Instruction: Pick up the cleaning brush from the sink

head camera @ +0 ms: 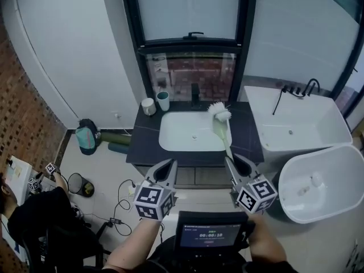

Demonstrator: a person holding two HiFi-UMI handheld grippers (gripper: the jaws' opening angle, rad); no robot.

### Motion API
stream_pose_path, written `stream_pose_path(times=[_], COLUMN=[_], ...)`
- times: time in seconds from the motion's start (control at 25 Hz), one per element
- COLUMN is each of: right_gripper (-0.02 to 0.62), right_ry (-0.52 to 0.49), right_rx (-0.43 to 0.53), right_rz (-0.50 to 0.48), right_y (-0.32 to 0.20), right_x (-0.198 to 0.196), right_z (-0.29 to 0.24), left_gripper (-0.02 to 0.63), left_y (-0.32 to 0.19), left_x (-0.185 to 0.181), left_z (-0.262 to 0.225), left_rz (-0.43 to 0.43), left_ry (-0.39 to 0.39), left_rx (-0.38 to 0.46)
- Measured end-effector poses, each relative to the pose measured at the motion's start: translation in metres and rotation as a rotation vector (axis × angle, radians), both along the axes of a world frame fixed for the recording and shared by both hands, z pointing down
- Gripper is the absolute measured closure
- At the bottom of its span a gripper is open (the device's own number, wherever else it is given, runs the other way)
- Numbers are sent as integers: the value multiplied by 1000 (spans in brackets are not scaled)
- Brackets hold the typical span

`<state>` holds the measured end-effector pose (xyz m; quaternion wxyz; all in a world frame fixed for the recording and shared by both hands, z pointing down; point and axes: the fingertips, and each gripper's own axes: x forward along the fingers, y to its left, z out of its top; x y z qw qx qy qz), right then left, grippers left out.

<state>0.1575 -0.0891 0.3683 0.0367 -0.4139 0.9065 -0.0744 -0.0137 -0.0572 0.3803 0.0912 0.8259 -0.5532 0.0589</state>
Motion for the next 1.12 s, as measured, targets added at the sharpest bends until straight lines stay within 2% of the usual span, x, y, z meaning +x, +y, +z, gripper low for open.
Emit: stream_pose_path(times=[0.36, 0.92, 1.12], right_gripper=[545, 545, 545], right_ry=[23, 27, 56], right_rx=[22, 9, 24], right_rz=[16, 15, 2], right_y=[8, 6, 5], right_x=[-4, -2, -1], right_z=[8, 12, 17], left_gripper=[595, 595, 595], left_y=[5, 5, 3], left_x=[-15, -17, -17], left_z=[3, 6, 8], left_rz=[-21, -31, -38], left_ry=[6, 6, 5], left_rx=[-5, -10, -1])
